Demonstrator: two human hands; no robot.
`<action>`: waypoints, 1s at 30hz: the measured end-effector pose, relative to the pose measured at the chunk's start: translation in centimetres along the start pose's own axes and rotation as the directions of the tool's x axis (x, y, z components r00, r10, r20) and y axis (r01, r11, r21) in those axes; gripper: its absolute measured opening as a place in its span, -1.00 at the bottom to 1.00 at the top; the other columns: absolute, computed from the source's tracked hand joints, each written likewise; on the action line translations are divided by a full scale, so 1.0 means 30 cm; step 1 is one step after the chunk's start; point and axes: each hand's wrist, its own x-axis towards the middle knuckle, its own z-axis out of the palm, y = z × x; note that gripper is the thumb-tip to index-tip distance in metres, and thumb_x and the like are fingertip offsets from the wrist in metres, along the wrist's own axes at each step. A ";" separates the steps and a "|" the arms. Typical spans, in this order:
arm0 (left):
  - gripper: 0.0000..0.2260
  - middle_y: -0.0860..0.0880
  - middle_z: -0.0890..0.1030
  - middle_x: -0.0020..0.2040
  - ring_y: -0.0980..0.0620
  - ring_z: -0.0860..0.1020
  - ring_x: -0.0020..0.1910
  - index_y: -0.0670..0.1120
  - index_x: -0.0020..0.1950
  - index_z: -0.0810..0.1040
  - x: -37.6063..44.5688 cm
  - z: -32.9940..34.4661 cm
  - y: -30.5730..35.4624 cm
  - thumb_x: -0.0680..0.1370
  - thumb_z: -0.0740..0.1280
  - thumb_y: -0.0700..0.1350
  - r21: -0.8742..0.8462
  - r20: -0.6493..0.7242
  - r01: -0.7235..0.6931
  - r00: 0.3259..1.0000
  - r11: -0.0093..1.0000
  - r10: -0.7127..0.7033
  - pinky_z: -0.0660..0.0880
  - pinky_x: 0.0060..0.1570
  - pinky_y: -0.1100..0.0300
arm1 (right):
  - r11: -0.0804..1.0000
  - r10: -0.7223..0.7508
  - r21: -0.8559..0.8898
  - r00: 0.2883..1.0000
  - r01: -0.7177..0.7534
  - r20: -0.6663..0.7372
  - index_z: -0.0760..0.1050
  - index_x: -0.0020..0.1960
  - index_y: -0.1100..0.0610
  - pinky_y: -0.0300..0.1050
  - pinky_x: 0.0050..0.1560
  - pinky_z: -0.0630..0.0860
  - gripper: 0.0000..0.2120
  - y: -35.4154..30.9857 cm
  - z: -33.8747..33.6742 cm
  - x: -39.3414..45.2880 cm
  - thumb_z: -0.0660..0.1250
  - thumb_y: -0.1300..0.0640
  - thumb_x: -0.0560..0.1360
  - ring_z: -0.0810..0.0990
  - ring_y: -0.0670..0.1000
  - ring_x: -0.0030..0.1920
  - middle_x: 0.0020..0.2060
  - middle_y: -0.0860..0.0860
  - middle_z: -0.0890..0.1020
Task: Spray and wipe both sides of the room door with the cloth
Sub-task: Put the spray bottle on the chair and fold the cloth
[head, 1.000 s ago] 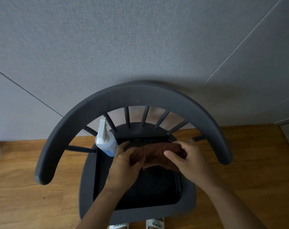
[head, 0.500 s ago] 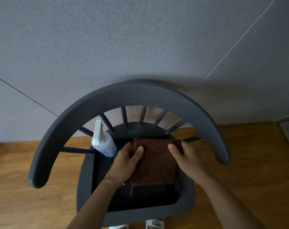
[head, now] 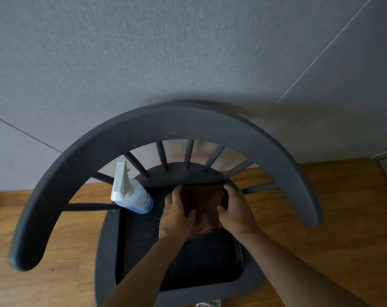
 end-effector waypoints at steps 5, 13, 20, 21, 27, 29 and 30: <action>-0.31 -0.10 -0.07 0.65 -0.20 0.19 0.58 0.13 0.65 0.15 -0.050 0.034 0.001 0.60 0.41 -0.04 0.259 0.030 -0.098 0.995 0.961 0.094 0.48 0.42 -0.12 | 0.923 -0.239 -0.301 0.970 0.242 0.047 0.28 0.59 0.06 -0.11 0.41 0.38 -0.40 0.043 0.040 -0.033 0.38 0.06 0.61 0.28 0.11 0.51 0.50 0.08 0.29; -0.40 -0.05 -0.25 0.71 -0.19 -0.32 0.66 0.06 0.72 -0.13 -0.029 0.058 -0.066 0.74 0.05 0.13 0.694 0.266 -0.325 0.945 0.643 0.190 -0.17 0.63 -0.29 | 0.691 -0.445 -0.523 0.864 0.499 0.235 0.39 0.54 0.09 0.11 0.46 0.43 -0.44 0.112 0.086 -0.018 0.41 0.01 0.59 0.25 0.15 0.60 0.58 0.11 0.32; -0.35 -0.02 -0.09 0.71 -0.14 -0.16 0.64 0.13 0.69 -0.10 0.006 0.052 -0.148 0.61 -0.19 0.30 0.675 0.316 -0.346 0.934 0.652 0.168 0.10 0.57 -0.39 | 0.708 -0.408 -0.485 0.858 0.513 0.312 0.14 0.66 0.05 -0.01 0.60 0.08 -0.43 0.121 0.072 -0.009 0.20 -0.02 0.71 -0.05 0.07 0.67 0.68 0.03 0.02; -0.34 0.01 -0.23 0.69 -0.12 -0.29 0.62 0.14 0.67 -0.23 0.008 0.054 -0.147 0.59 -0.27 0.31 0.691 0.319 -0.358 0.931 0.628 0.179 -0.04 0.61 -0.36 | 0.705 -0.404 -0.488 0.856 0.516 0.321 0.10 0.67 0.04 -0.03 0.61 0.02 -0.42 0.120 0.067 -0.011 0.17 -0.02 0.72 -0.09 0.07 0.67 0.68 0.03 -0.02; -0.32 -0.02 -0.28 0.71 -0.14 -0.34 0.66 0.07 0.70 -0.27 -0.034 -0.007 -0.039 0.72 0.03 0.24 0.686 0.323 -0.329 0.937 0.649 0.134 -0.19 0.63 -0.25 | 0.734 -0.333 -0.512 0.894 0.446 0.301 0.06 0.68 0.08 -0.02 0.61 0.10 -0.43 0.068 0.014 -0.053 0.10 -0.05 0.73 -0.10 0.08 0.67 0.68 0.08 -0.04; -0.28 -0.03 -0.28 0.71 -0.17 -0.32 0.67 0.05 0.70 -0.29 -0.066 -0.032 -0.004 0.71 0.07 0.24 0.706 0.316 -0.321 0.940 0.631 0.125 -0.17 0.64 -0.26 | 0.733 -0.331 -0.520 0.898 0.439 0.291 0.05 0.67 0.09 0.00 0.61 0.11 -0.43 0.040 -0.019 -0.082 0.10 -0.05 0.73 -0.08 0.10 0.67 0.68 0.10 -0.02; -0.26 -0.04 -0.27 0.71 -0.18 -0.31 0.67 0.04 0.70 -0.29 -0.080 -0.049 0.019 0.71 0.09 0.23 0.714 0.311 -0.315 0.943 0.625 0.120 -0.15 0.64 -0.26 | 0.730 -0.329 -0.525 0.898 0.438 0.292 0.05 0.67 0.10 0.02 0.62 0.12 -0.43 0.024 -0.045 -0.095 0.10 -0.05 0.73 -0.06 0.11 0.67 0.67 0.11 -0.01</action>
